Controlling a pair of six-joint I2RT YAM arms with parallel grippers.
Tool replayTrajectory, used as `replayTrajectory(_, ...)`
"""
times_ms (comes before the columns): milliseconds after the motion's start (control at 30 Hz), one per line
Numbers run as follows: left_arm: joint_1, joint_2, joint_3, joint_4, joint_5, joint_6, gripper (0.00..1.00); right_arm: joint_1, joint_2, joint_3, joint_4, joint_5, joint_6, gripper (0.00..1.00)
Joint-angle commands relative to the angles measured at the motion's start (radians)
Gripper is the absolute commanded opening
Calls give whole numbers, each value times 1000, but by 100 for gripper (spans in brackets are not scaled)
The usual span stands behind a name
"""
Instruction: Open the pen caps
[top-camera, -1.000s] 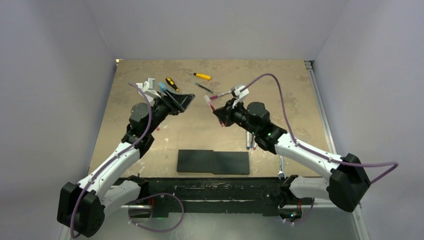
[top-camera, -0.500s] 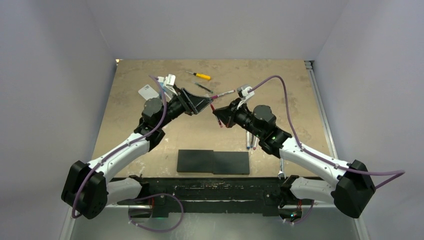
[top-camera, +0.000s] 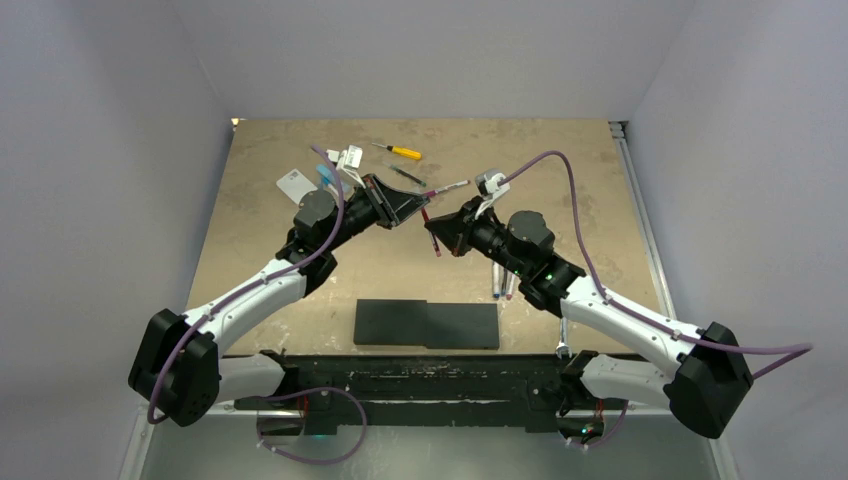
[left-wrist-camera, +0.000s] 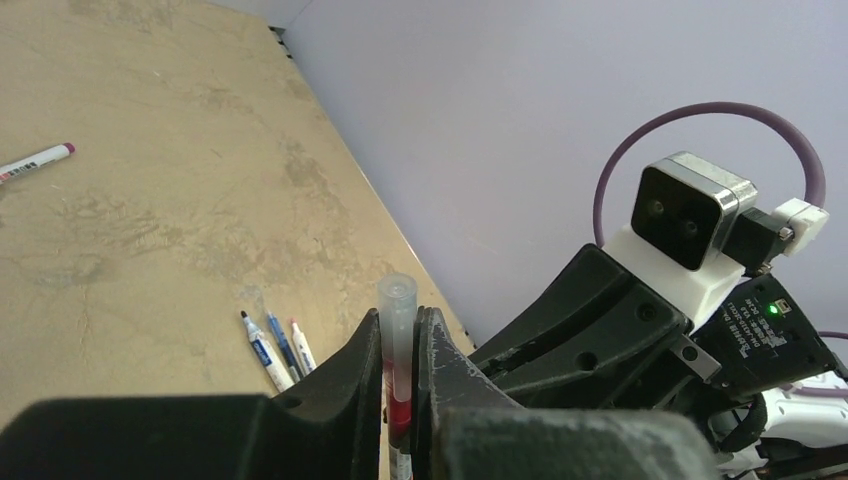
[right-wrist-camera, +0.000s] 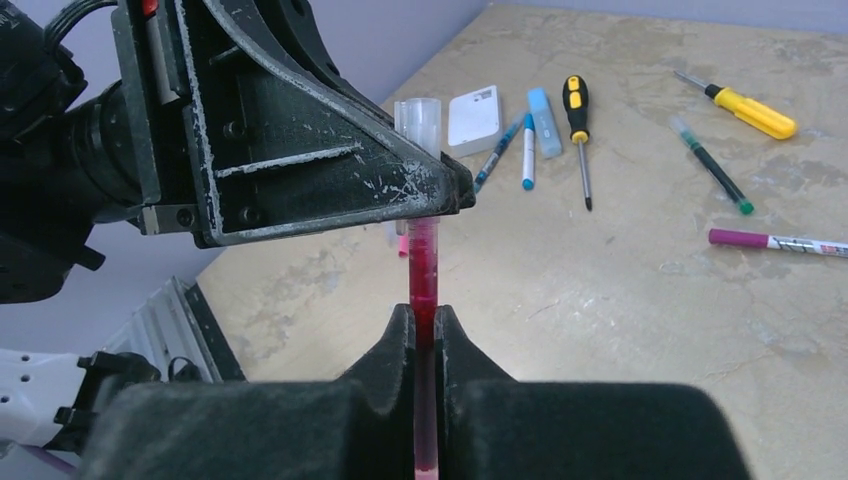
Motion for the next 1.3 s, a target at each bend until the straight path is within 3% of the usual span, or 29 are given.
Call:
replayTrajectory(0, -13, -10, 48, 31, 19, 10, 0, 8, -17, 30, 2, -80, 23, 13)
replayTrajectory(67, -6, -22, 40, 41, 37, -10, 0, 3, -13, 59, -37, -185, 61, 48)
replayTrajectory(100, 4, -22, 31, 78, 63, -39, 0, 0, -17, 69, -50, -213, 73, 56)
replayTrajectory(200, 46, 6, -3, 265, 165, -176, 0, -15, -35, 88, -68, -292, 106, 67)
replayTrajectory(333, 59, 59, -4, 469, 268, -307, 0, -59, -49, 107, -70, -352, 162, 69)
replayTrajectory(467, 59, 58, 5, 528, 326, -329, 0, -141, -74, 80, 72, -476, 280, 64)
replayTrajectory(700, 58, 36, 15, 505, 353, -301, 0, -182, -17, 108, 188, -589, 381, 41)
replayTrajectory(933, 55, 32, 12, 510, 351, -297, 0, -180, 30, 122, 247, -636, 436, 38)
replayTrajectory(1167, 47, 33, 16, 516, 360, -294, 0, -179, 53, 94, 340, -674, 525, 0)
replayTrajectory(1267, 53, 20, 24, 497, 327, -303, 0, -178, 50, 77, 345, -677, 522, 0)
